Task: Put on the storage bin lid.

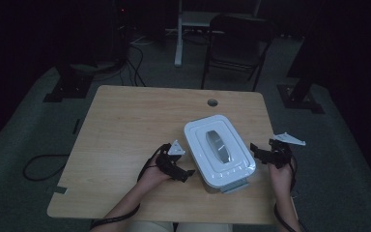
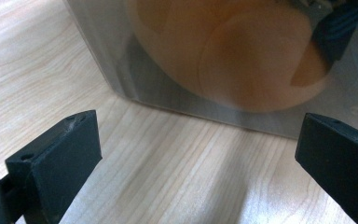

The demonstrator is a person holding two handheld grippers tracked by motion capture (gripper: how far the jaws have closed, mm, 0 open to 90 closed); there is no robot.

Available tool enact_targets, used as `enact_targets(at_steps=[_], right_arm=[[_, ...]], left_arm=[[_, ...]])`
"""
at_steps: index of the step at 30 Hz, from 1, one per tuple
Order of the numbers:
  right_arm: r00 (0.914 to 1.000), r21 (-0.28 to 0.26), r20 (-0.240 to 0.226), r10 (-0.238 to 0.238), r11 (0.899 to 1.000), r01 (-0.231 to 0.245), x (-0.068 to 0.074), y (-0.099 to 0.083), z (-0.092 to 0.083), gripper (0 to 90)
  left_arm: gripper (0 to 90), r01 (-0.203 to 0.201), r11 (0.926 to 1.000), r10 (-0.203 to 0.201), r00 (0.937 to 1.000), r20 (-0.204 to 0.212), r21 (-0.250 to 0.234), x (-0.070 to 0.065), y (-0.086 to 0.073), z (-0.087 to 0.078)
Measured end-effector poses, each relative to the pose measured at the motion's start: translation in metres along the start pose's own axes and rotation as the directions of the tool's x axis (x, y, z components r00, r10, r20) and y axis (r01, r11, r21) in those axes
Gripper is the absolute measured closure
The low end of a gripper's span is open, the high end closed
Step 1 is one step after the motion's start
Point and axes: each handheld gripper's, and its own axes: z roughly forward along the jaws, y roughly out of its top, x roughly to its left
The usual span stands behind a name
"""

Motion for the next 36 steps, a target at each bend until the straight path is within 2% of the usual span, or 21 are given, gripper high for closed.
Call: enact_targets(at_steps=[7,10,12,14,16,20,23,29,36], right_arm=[[0.9984,0.057,-0.051,-0.023,0.998,0.026,0.009,-0.018,0.019,13.0],[0.9963,0.067,-0.063,-0.059,0.996,0.064,0.017,-0.023,0.023,12.9],[0.9949,0.064,-0.066,-0.076,0.995,0.080,0.021,-0.025,0.025,12.7],[0.9926,0.062,-0.097,-0.073,0.995,0.079,0.023,-0.026,0.026,14.0],[0.9927,0.056,-0.100,-0.068,0.996,0.073,0.024,-0.026,0.025,14.4],[0.9901,0.058,-0.133,-0.044,0.997,0.052,0.024,-0.028,0.025,16.8],[0.9886,0.058,-0.144,-0.044,0.997,0.052,0.027,-0.030,0.024,17.3],[0.9791,0.054,-0.200,-0.040,0.997,0.051,0.037,-0.032,0.022,17.4],[0.9803,0.049,-0.186,-0.067,0.996,0.077,0.052,-0.035,0.021,17.7]], left_arm=[[0.8,0.002,1.0000,-0.002,1.0000,0.000,0.000,0.000,0.004,0.002],[0.8,-0.012,0.9999,0.012,0.9999,0.004,-0.008,-0.001,0.005,0.003],[0.8,-0.012,0.9999,0.012,0.9999,-0.001,0.004,0.000,0.006,0.003],[0.8,-0.007,1.0000,0.007,1.0000,-0.005,0.005,0.001,0.006,0.004],[0.8,-0.001,1.0000,0.001,1.0000,-0.005,0.001,0.002,0.006,0.003],[0.8,-0.020,0.9998,0.020,0.9997,-0.015,0.006,0.001,0.009,-0.001],[0.8,-0.029,0.9994,0.029,0.9993,-0.023,0.018,0.003,0.010,-0.003],[0.8,-0.024,0.9993,0.025,0.9988,-0.042,0.028,0.008,0.006,-0.009],[0.8,-0.006,0.9998,0.007,0.9980,-0.063,0.021,0.016,0.001,-0.017]])
